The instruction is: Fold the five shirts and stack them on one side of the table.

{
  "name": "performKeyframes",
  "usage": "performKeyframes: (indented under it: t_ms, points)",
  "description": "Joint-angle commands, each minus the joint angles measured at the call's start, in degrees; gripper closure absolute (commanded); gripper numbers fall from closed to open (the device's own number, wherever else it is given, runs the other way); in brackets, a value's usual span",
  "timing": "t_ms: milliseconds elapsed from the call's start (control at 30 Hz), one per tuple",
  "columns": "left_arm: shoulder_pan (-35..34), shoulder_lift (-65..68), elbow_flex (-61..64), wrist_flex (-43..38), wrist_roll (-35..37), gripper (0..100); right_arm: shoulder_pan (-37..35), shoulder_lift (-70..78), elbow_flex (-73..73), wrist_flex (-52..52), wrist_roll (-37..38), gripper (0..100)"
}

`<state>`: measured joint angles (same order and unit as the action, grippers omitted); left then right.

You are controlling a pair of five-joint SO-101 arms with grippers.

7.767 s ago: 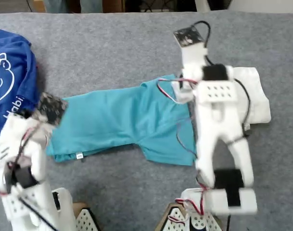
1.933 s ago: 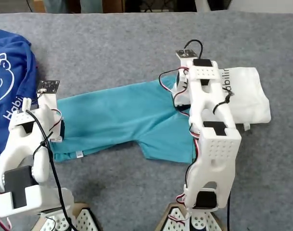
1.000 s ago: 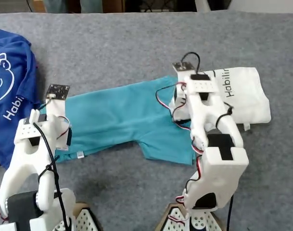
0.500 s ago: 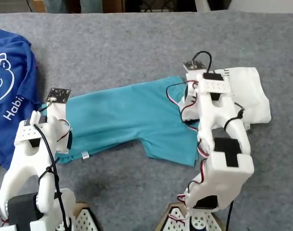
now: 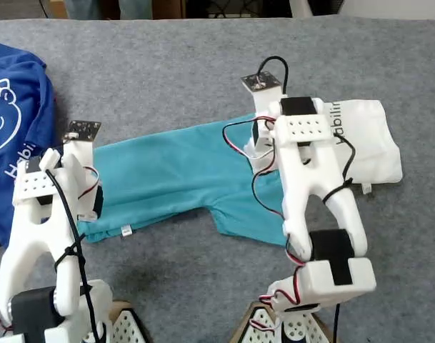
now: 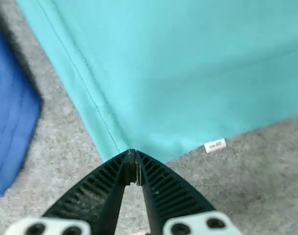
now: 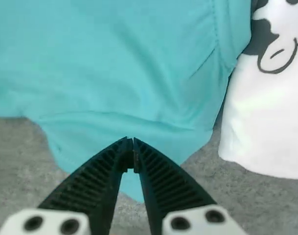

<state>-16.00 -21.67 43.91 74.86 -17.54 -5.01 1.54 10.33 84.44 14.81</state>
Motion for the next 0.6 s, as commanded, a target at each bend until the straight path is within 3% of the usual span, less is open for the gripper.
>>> performKeyframes:
  t_ms: [0,133,333,467,567]
  points:
    - [-0.8,-2.9,1.2,0.4,-2.9,97,-1.2,-6.4,3.5,2.2,9.4,98.4]
    - [-5.0,-7.6,2.6,-1.8,-3.3,97,-1.8,-13.1,13.6,1.5,23.0,96.6]
    - [-6.7,-6.8,9.5,-16.8,-3.1,97,-2.3,-18.7,25.8,-3.6,35.6,78.3]
    - [-6.8,-3.0,11.6,-28.5,-2.0,97,-2.9,-20.0,31.3,-7.2,40.5,81.6]
    - [-7.2,0.8,10.6,-33.8,5.8,97,-3.0,-20.4,36.2,-14.4,42.5,81.1]
